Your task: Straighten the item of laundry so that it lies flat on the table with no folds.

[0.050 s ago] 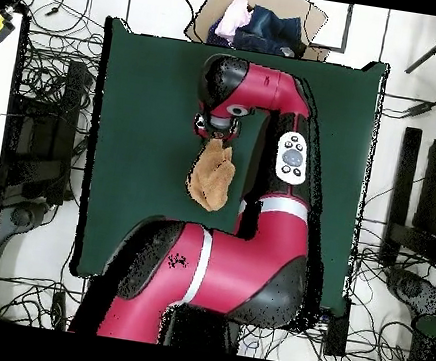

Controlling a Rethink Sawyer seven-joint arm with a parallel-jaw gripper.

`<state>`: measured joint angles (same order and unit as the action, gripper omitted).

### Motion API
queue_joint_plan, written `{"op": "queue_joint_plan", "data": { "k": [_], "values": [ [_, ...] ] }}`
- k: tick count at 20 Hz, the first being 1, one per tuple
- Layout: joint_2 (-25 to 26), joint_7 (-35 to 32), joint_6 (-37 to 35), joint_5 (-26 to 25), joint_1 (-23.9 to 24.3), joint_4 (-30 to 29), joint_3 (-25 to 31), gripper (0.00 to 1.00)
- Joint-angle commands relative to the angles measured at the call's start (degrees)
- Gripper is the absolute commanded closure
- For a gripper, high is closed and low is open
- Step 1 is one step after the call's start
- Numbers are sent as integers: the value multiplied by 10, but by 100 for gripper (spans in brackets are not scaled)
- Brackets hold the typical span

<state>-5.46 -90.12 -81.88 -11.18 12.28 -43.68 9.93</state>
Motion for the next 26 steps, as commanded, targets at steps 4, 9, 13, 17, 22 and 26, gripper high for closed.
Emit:
{"op": "queue_joint_plan", "data": {
  "k": [4,9,13,17,22,26],
  "values": [
    [79,-99,78,-31,-24,67,-5,0],
    [101,-99,81,-31,-29,86,-9,0],
    [97,-98,73,-30,-29,84,-15,0],
    [88,-92,70,-29,-28,71,-19,0],
    [79,-79,34,-35,-29,62,-32,0],
    [64,-72,18,-39,-30,41,-45,0]
  ]
}}
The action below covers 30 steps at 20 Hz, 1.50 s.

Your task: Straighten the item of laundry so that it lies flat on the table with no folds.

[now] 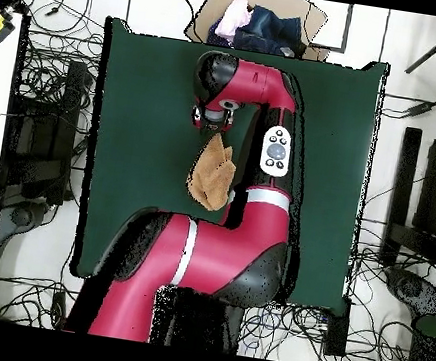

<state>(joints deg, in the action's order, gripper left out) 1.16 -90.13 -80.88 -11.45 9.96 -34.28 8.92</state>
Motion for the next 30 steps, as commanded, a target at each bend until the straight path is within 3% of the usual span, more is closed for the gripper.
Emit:
{"op": "queue_joint_plan", "data": {
  "k": [1,11,16,30],
  "values": [
    [-6,-69,4,-35,-7,-59,-38,0],
    [-50,-66,-17,-24,-18,-126,-72,0],
    [-20,-59,-39,-27,-22,-84,-78,0],
    [-14,-47,-39,-19,-24,-71,-85,0]
  ]
}}
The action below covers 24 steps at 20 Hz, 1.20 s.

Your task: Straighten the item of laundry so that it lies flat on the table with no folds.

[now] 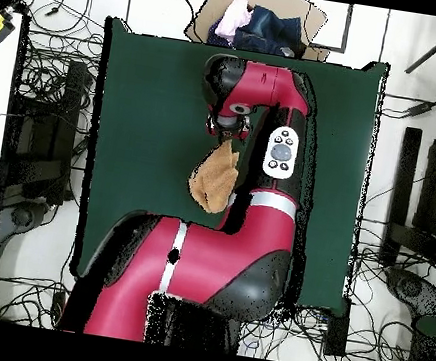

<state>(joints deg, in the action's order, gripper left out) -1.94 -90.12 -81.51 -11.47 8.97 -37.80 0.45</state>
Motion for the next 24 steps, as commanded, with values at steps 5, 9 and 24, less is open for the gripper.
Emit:
{"op": "queue_joint_plan", "data": {
  "k": [5,9,24],
  "values": [
    [-5,-32,-76,4,-12,-49,13,0],
    [-17,-18,-156,3,-16,-41,9,0],
    [-5,12,-221,-23,-2,13,24,0]
  ]
}}
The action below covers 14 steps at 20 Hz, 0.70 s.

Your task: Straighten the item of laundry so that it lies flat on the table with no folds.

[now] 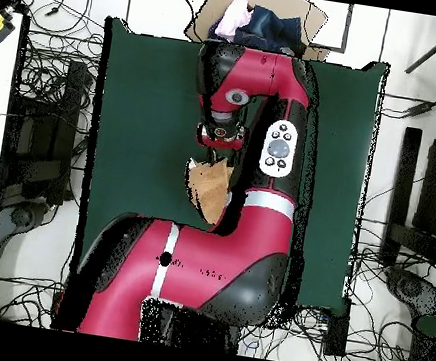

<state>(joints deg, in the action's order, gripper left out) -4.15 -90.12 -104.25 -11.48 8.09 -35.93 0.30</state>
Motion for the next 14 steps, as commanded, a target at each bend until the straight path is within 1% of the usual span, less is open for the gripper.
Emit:
{"op": "queue_joint_plan", "data": {
  "k": [1,5,8,9,10,14],
  "values": [
    [23,12,11,-24,8,1,26,0],
    [19,13,31,-23,11,-9,24,0],
    [2,12,52,-20,11,-42,20,0],
    [2,12,55,-21,11,-45,19,0],
    [-5,12,66,-21,12,-61,17,0],
    [-16,11,94,-22,12,-94,16,0]
  ]
}}
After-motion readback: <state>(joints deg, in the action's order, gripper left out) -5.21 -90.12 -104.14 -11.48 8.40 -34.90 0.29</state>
